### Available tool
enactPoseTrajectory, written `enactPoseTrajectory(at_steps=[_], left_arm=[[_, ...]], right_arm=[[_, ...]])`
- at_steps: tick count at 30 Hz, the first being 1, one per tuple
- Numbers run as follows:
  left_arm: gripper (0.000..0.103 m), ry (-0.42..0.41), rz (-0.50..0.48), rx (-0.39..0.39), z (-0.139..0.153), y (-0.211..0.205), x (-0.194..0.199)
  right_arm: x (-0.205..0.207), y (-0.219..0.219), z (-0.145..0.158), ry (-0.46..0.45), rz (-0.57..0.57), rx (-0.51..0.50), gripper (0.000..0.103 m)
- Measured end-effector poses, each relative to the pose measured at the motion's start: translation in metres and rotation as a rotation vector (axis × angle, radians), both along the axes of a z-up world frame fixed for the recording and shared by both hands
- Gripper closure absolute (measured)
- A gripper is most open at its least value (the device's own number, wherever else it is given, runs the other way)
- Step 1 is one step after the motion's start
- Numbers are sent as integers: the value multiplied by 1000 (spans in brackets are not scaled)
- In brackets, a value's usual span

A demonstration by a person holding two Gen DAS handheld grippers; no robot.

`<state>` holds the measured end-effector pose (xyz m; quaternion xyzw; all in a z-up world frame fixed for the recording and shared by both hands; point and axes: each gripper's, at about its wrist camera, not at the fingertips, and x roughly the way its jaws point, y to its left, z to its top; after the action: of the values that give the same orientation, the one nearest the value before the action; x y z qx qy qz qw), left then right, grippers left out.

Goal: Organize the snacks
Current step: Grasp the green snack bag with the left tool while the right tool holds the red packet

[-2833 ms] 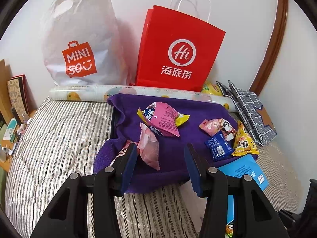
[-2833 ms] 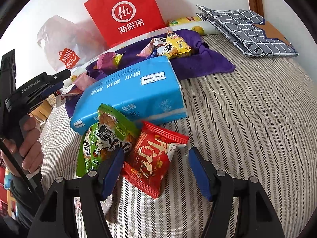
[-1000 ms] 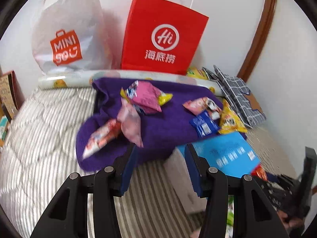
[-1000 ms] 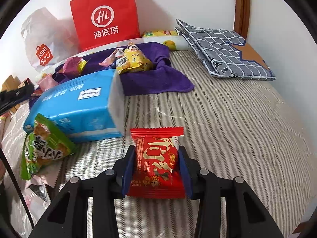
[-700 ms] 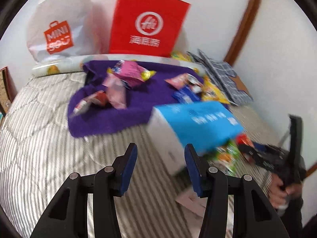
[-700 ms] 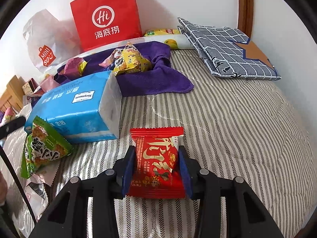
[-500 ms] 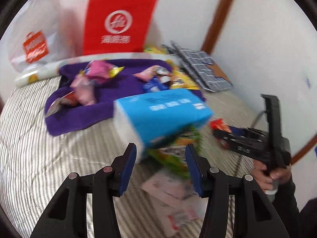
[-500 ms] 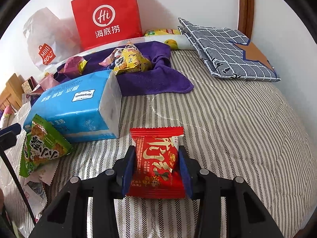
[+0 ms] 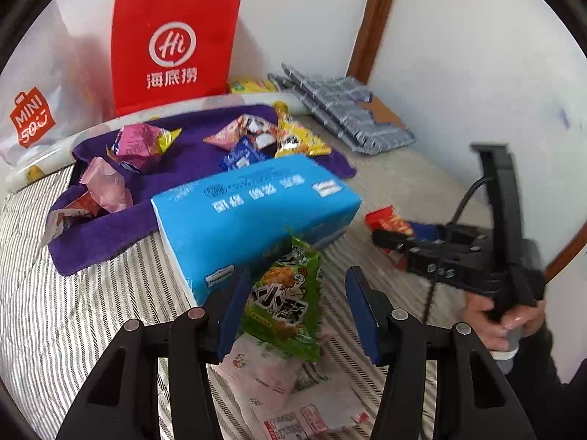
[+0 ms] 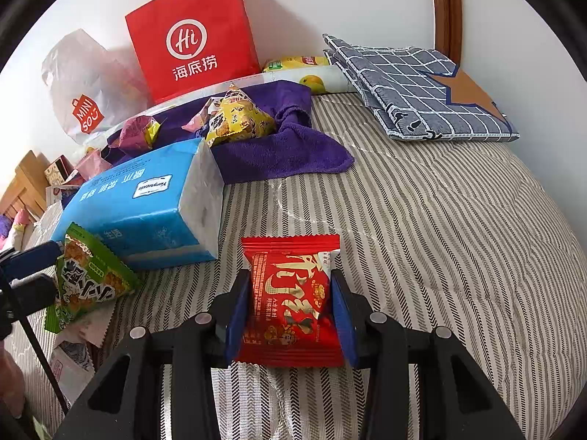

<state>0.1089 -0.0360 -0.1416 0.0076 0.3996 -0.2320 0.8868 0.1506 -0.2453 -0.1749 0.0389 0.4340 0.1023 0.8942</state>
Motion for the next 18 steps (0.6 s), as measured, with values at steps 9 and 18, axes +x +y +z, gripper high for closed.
enactPoseTrajectory(at_steps=[9,18], left_arm=[[49,52,-32,67,-20,-14,5],[49,53,-51,54,-25,-26,17]], right_arm=[[0,-2,0,2,0,20,63],[1,-4,0,6,1,45,62]])
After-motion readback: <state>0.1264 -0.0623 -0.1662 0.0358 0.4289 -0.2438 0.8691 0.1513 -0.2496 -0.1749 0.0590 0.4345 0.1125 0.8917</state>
